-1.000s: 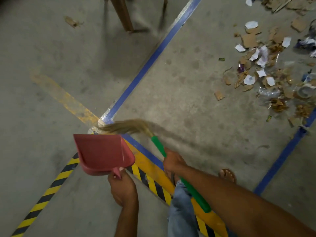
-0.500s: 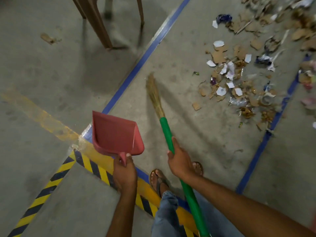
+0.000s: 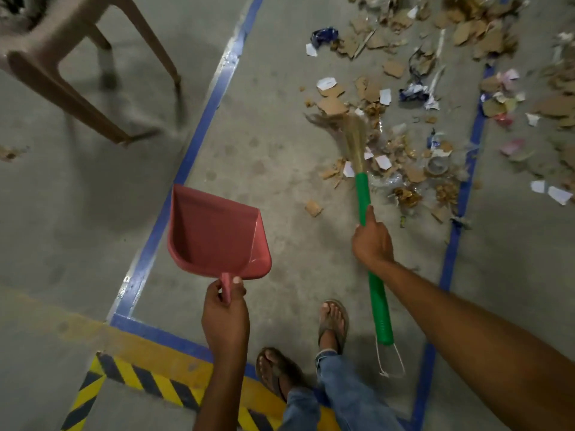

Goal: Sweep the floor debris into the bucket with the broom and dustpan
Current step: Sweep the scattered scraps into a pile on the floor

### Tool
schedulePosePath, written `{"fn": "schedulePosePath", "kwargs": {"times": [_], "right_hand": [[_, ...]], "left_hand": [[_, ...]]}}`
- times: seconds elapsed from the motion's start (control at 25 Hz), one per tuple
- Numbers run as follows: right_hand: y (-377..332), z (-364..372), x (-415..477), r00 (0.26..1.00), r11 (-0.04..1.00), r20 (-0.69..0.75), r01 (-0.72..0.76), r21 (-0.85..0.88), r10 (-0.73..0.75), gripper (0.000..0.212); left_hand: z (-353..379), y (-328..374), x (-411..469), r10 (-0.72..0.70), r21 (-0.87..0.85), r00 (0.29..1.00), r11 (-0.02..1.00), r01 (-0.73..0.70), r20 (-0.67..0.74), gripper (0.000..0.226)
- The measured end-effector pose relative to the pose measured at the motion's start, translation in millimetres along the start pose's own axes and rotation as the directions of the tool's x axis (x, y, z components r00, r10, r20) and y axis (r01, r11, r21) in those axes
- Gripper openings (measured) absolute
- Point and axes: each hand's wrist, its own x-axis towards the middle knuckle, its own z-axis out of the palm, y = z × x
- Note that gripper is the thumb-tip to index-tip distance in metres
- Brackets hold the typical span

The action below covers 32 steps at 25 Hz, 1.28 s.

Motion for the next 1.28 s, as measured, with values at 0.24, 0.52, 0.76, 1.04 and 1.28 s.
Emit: {"fn": "schedulePosePath", "kwargs": {"times": [0.24,0.52,0.76,1.04,1.28], "right_hand": [[101,-42,-94,0.949,0.965,0.2,0.258,-0.039,-0.246,0.069],[168,-6,-38,0.925,0.977,0.379,0.064,-0.204,0.019,0.067],[142,-81,132,0.965,0.956,0.032,-0.261,0.133,0.259,0.067],[144,-149,53,0.945,0.72,-0.003,-0.246,0.649,0.326,0.056],[146,-79,-120,0.771,0.418,0.259,-0.556,0.718,0.581,0.043]], "left_hand": [[60,53,-34,0.037,0.152,0.984,0.986,-0.064,0.172,0.046],[104,81,-40,0.054,0.184,0.952,0.976,-0.114,0.302,0.047],[147,110,-22,0.157,0.144,0.919,0.964,-0.222,0.362,0.02],[170,160,-37,0.211,0.181,0.836,0.922,-0.343,0.507,0.032],[171,177,-57,0.226,0.234,0.738,0.855,-0.463,0.636,0.04]]}}
